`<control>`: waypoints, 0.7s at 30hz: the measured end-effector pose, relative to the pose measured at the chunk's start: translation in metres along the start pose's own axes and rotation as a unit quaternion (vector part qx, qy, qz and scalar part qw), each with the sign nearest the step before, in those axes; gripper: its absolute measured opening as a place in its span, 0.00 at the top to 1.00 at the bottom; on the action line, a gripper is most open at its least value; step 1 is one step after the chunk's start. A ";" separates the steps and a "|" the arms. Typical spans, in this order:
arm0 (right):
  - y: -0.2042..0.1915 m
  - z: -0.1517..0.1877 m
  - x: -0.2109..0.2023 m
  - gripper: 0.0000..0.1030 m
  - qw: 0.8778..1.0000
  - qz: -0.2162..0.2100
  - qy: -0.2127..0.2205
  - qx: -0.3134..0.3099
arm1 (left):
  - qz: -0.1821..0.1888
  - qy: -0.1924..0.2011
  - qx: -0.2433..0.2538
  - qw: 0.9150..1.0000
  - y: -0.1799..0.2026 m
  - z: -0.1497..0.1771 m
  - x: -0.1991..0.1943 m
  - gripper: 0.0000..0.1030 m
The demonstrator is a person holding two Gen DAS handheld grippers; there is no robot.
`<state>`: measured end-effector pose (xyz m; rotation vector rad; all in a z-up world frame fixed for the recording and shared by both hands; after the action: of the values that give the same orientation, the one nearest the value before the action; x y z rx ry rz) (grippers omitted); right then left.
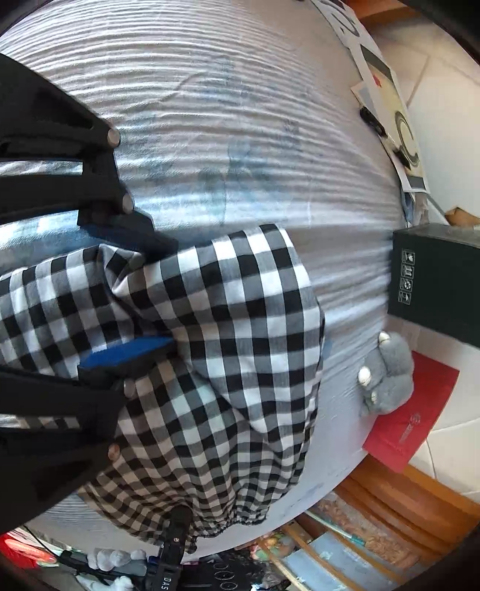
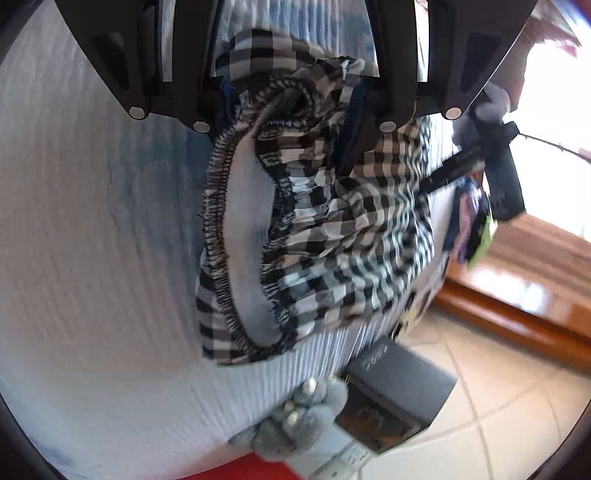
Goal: Fold clothes
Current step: 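Grasp the folded edge with the left tool while the right tool grasps the elastic waistband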
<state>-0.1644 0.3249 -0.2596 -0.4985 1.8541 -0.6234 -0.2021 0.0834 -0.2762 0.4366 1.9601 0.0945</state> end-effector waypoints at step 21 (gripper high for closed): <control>-0.010 -0.004 0.018 0.71 0.994 0.095 -0.023 -0.052 | -0.051 0.006 0.018 0.999 0.007 0.000 0.003 0.86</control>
<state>-0.1735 0.3068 -0.2650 -0.3941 1.8701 -0.3855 -0.2010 0.0910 -0.2765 0.3582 1.9943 -0.0036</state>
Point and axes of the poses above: each gripper's, at about its wrist camera, not at the fingertips, and x roughly the way its jaws point, y to its right, z to its underside, the point moved 8 cm from there along x, roughly the way its jaws point, and after that the axes turned 3 degrees about z, right-handed, at the moved point
